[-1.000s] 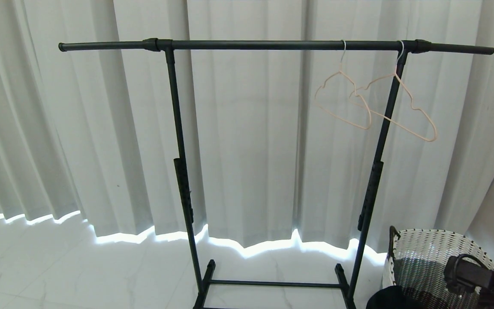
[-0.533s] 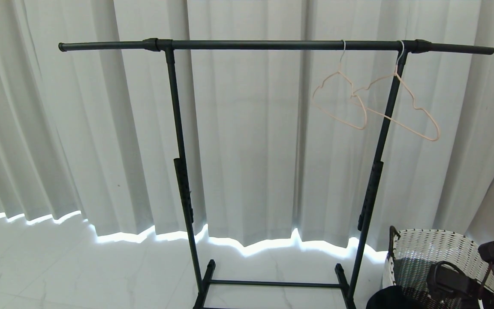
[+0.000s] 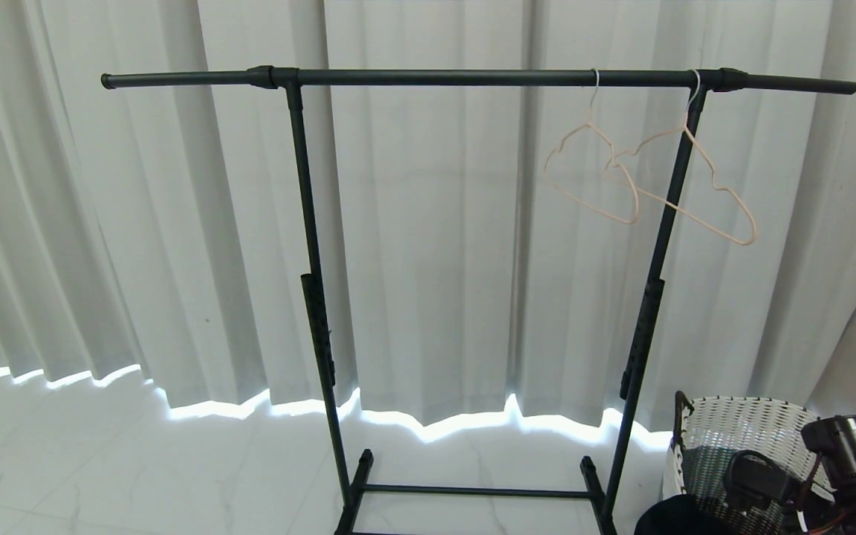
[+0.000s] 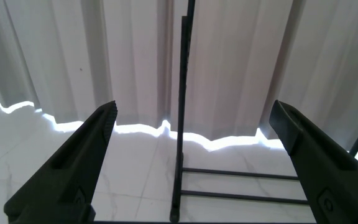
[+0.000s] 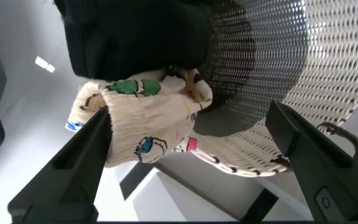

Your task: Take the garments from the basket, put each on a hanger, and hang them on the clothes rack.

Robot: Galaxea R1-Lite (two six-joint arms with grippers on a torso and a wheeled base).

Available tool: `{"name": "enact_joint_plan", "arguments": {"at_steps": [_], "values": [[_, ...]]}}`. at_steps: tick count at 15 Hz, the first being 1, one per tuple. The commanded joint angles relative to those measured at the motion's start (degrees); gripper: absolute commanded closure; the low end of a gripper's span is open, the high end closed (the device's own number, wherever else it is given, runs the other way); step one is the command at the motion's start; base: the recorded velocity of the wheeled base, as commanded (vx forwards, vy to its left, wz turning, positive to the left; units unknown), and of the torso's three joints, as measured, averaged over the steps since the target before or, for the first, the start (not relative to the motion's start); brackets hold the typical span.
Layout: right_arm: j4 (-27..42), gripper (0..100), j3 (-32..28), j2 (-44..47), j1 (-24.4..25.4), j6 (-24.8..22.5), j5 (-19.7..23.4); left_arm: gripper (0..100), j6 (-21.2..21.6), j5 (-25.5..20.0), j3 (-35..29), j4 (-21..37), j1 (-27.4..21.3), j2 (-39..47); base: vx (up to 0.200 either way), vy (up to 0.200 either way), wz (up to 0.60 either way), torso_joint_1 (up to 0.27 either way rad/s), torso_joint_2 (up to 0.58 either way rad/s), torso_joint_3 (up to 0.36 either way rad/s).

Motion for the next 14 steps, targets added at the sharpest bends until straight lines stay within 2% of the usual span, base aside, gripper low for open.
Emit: {"name": "enact_joint_plan", "arguments": {"at_steps": [1,2,3,6,10,13,14], "values": [[-0.03,0,-0.07,1.05,0.0,-0.02,-0.37,0,-0.01,0.01,-0.06,0.0,0.01,-0.02,0.0,0.0,0.0,0.0,0.0,0.0],[-0.03,0,0.02,1.05,-0.18,0.06,-0.64,0,-0.01,0.01,-0.06,0.0,0.01,-0.02,0.0,0.0,0.0,0.0,0.0,0.0],[-0.03,100,0.02,1.05,-0.35,0.06,-0.64,0,-0.01,0.01,0.03,0.0,0.01,-0.02,0.0,0.0,0.0,0.0,0.0,0.0],[-0.11,100,0.55,0.17,-0.35,-0.02,-0.72,0,-0.01,0.01,-0.06,0.0,0.01,-0.02,0.0,0.0,0.0,0.0,0.0,0.0],[0.06,100,4.59,-7.57,-1.85,0.06,-0.99,0,-0.01,0.01,0.03,0.0,0.01,-0.02,0.0,0.0,0.0,0.0,0.0,0.0],[0.15,100,12.76,-18.82,-3.25,3.14,-0.99,0,-0.01,0.01,-0.06,0.0,0.01,-0.02,0.0,0.0,0.0,0.0,0.0,0.0],[2.26,100,12.76,-25.58,-3.25,4.46,-1.08,0,-0.01,0.01,0.03,0.0,0.01,-0.02,0.0,0.0,0.0,0.0,0.0,0.0]]}}
